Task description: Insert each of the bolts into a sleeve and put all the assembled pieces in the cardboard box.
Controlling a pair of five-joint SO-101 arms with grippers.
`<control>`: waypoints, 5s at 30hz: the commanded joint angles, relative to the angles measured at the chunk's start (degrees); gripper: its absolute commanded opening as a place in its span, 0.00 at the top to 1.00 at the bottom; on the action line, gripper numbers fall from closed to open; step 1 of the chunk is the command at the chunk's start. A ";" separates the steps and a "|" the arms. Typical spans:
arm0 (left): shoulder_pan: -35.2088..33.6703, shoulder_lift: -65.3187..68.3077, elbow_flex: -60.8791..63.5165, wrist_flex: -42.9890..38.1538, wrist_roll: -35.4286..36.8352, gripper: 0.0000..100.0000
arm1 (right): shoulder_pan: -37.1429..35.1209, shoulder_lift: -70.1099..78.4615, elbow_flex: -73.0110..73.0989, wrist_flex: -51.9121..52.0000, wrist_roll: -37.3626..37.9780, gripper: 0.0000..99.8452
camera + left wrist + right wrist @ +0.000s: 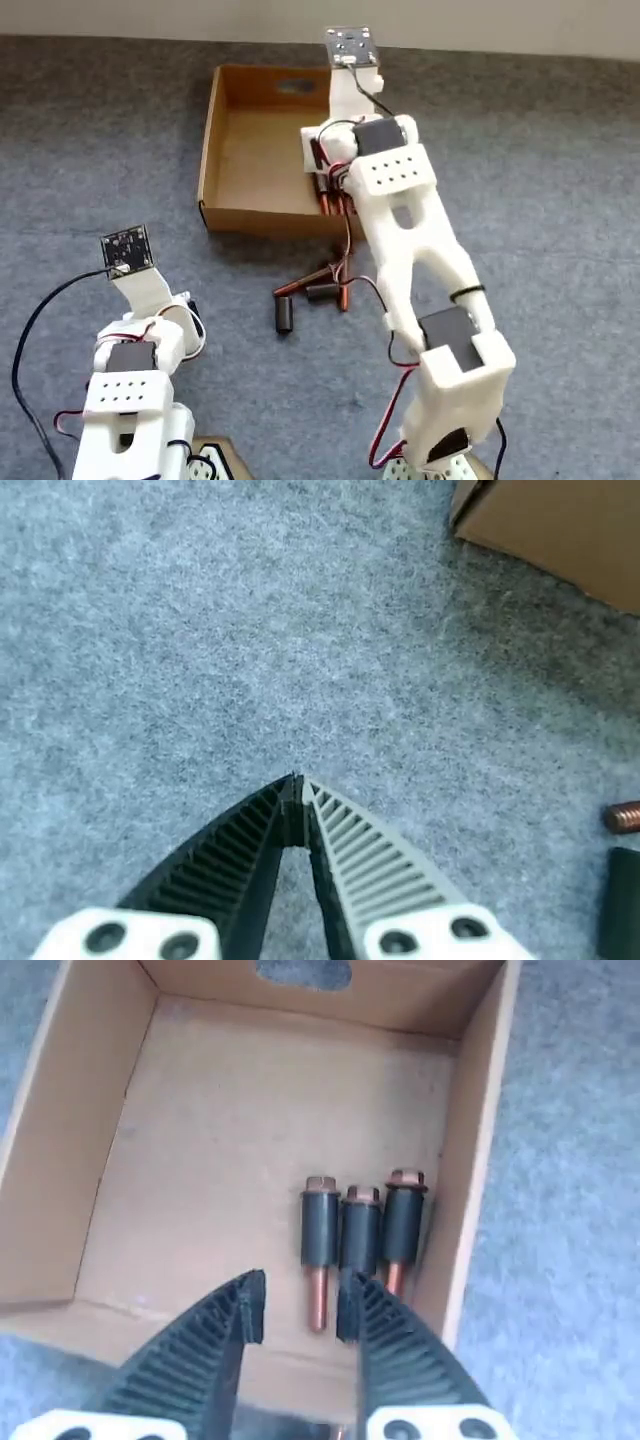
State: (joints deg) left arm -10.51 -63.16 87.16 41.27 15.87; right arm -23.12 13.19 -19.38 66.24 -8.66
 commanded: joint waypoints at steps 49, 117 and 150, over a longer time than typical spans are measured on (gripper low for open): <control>0.84 -0.75 -0.22 -1.05 -0.35 0.99 | -22.99 -14.81 54.90 -25.19 -8.35 0.88; 0.84 -0.75 -0.22 -1.05 -0.35 0.99 | 16.75 -13.41 55.69 -3.82 18.73 0.86; 0.84 -0.75 -0.22 -1.05 -0.35 0.99 | 12.62 -13.14 58.07 -6.02 19.25 0.91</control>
State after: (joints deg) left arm -10.51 -63.16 87.16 41.27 15.87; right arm -10.11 -0.09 38.20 59.30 9.54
